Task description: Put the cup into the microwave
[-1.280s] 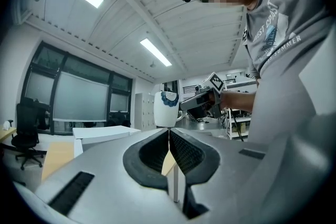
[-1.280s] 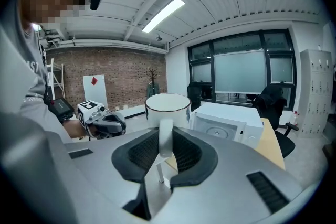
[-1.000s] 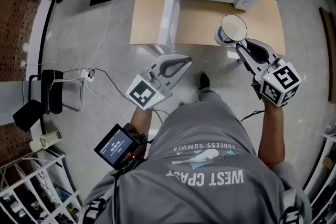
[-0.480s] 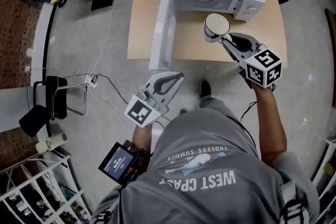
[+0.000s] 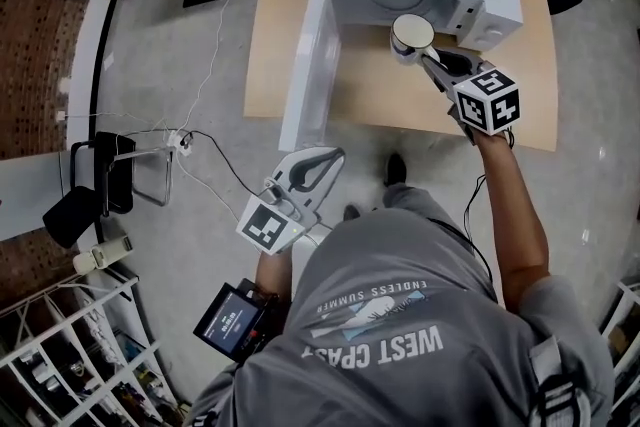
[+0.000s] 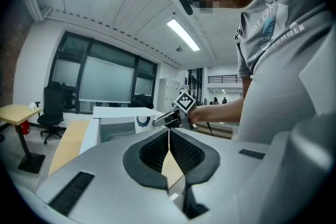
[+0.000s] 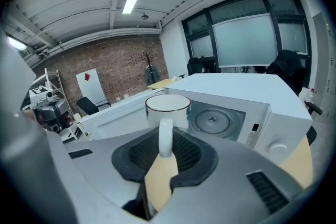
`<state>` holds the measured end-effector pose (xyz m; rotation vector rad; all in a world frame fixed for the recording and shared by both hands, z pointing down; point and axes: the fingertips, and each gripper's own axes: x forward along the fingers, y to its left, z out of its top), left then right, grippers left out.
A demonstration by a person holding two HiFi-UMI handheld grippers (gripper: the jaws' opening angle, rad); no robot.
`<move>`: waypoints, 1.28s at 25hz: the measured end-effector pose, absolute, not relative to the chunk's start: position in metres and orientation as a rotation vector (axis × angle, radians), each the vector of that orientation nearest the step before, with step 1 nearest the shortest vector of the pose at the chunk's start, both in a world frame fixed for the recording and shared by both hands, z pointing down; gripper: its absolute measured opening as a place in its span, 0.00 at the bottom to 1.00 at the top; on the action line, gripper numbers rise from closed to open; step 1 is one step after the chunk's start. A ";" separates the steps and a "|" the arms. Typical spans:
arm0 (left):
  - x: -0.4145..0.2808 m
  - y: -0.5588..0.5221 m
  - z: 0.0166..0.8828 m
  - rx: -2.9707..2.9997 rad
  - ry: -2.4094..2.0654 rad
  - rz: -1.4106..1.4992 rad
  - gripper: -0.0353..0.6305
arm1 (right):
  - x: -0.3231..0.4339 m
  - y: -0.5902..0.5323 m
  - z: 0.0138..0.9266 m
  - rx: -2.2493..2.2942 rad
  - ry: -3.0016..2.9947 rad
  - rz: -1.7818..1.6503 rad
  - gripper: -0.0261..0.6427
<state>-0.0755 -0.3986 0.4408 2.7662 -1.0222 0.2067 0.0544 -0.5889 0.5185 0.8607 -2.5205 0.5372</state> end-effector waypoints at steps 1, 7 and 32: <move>-0.074 -0.402 0.442 2.761 -1.028 0.211 0.09 | 0.055 -0.596 0.525 0.856 -2.512 0.541 0.15; -0.062 -0.415 0.451 2.709 -1.057 0.272 0.09 | 0.060 -0.641 0.570 0.838 -2.470 0.581 0.15; -0.075 -0.449 0.457 2.665 -1.043 0.295 0.09 | 0.016 -0.780 0.631 1.042 -2.432 0.452 0.15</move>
